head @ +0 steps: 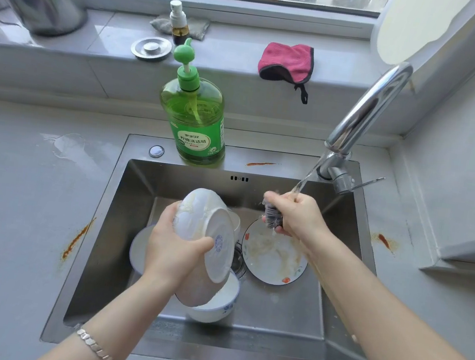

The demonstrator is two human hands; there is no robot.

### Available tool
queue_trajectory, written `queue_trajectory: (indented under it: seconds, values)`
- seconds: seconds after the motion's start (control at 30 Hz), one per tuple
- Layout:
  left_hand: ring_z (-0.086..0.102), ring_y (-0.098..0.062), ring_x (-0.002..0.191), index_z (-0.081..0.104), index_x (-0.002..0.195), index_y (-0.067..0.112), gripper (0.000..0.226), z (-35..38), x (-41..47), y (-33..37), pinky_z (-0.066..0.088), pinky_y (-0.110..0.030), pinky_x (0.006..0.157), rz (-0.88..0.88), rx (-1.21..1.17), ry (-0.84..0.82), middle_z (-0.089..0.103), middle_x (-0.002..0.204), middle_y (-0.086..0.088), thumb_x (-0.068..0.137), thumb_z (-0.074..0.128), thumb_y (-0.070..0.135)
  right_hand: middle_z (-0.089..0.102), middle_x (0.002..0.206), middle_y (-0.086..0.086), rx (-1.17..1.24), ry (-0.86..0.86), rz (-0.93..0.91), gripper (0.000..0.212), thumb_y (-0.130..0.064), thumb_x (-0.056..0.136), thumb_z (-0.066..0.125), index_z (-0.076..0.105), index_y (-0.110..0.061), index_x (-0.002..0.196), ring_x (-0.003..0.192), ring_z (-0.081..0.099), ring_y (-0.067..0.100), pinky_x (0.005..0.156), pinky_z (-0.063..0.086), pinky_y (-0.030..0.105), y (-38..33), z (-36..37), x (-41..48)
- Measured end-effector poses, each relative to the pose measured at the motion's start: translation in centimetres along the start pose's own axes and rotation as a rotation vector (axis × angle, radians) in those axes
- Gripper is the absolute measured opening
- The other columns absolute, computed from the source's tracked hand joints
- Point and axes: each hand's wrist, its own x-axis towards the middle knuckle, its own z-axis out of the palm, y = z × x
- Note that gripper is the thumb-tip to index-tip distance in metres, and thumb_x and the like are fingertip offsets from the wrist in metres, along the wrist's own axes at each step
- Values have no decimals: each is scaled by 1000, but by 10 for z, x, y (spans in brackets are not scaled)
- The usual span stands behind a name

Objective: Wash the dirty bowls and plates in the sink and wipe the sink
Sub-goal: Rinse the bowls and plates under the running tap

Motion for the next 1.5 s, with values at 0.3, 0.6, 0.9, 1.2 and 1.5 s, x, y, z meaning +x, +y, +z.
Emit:
queue_trajectory:
  seconds: [0.3,0.6,0.9,1.2,1.5]
  values:
    - [51,-14,91,48,127,25,65,9,-9,-3,37,-14,68,9,41,-35,55,106,8,69,74,8,43,117,9,-686,-172,88,32,-12,62,63,52,-21,91,86,54,16,64,52,27,37,-36,-15]
    - [52,-16,96,48,125,30,67,37,-28,-8,39,-26,81,1,79,-114,54,106,8,68,74,9,54,100,0,-854,43,6,44,-23,65,83,54,-17,97,86,51,16,71,39,23,91,-83,-41]
    - [52,-16,91,49,115,32,60,60,-30,5,36,-25,75,33,112,-111,53,95,12,67,74,6,59,113,23,-549,494,48,51,-13,74,76,56,0,120,110,52,34,86,38,30,107,-185,-9]
    - [54,-17,90,51,121,30,62,68,-18,19,39,-26,75,30,78,-76,55,95,12,68,73,6,51,121,16,-751,610,-101,61,-33,85,65,42,-6,135,120,39,33,99,30,38,80,-171,9]
    - [53,-14,90,47,112,36,60,61,-7,32,39,-25,76,56,42,-81,49,91,25,67,73,5,60,73,14,379,472,208,37,-39,98,42,45,-1,98,55,58,18,51,51,20,-2,-120,86]
